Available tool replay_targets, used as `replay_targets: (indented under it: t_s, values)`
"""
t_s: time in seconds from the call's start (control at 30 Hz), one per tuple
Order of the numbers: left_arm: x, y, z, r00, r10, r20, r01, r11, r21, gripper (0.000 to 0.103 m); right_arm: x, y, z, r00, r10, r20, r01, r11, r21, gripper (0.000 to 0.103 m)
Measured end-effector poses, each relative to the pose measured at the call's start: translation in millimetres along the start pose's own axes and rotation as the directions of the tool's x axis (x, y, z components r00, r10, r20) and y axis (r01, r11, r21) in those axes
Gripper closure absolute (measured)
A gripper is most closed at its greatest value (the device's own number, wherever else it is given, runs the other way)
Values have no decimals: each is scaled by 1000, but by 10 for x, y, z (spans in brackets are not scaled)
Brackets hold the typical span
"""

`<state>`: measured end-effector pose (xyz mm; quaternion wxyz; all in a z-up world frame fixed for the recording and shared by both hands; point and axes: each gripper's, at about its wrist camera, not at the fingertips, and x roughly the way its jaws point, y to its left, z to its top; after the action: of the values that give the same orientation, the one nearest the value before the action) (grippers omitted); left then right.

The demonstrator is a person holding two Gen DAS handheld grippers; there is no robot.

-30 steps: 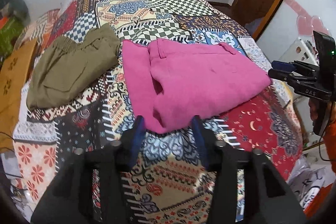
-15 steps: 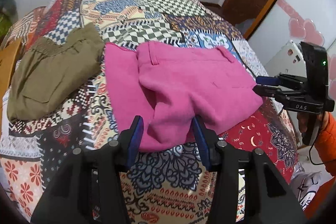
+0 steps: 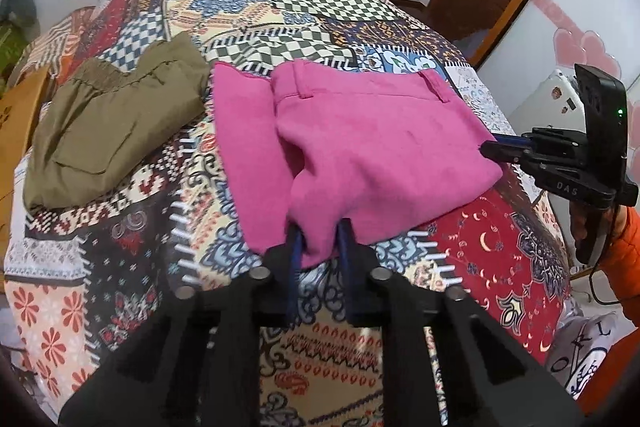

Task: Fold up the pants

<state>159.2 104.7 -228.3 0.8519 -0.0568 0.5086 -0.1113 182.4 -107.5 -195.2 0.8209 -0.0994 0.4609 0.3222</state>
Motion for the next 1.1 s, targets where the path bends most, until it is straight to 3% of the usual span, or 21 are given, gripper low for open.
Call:
replay_targets:
  t_s: [0.2,0.3,0.5,0.6,0.63,0.73,0.93,1.1]
  values:
    - [-3,236,-186,996,80,-44,-83,995,-61,90,14,-53,-54,1000,-20,-5,20,999,40,91]
    - [-125,286,-206,993,118,-25,-119,990,-72,90,-14,-12,-62,999,-50,-3,50,999,22,91]
    - [-536,150,19,988,114,102,-109,993,-55,90,-207,-122,-6,996,-83,16,82,995,50,90]
    - [-570,-15,224,990,52,134,-48,998,-33,90,-338,-182,74,997,-62,52,58,995,77,87]
    - [-533,-52,284,990,34,135,-30,999,-30,88,-370,-187,108,997,-49,65,43,996,84,82]
    - [-352,-190,392,993,1,121,1,1000,-10,81,-430,-153,205,992,-35,121,24,996,90,59]
    - [105,-329,439,999,-26,45,25,999,27,81,-237,41,392,990,39,135,-43,999,28,58]
    - [270,-126,306,999,-35,-20,36,999,14,80,87,216,416,991,115,64,-113,993,-32,58]
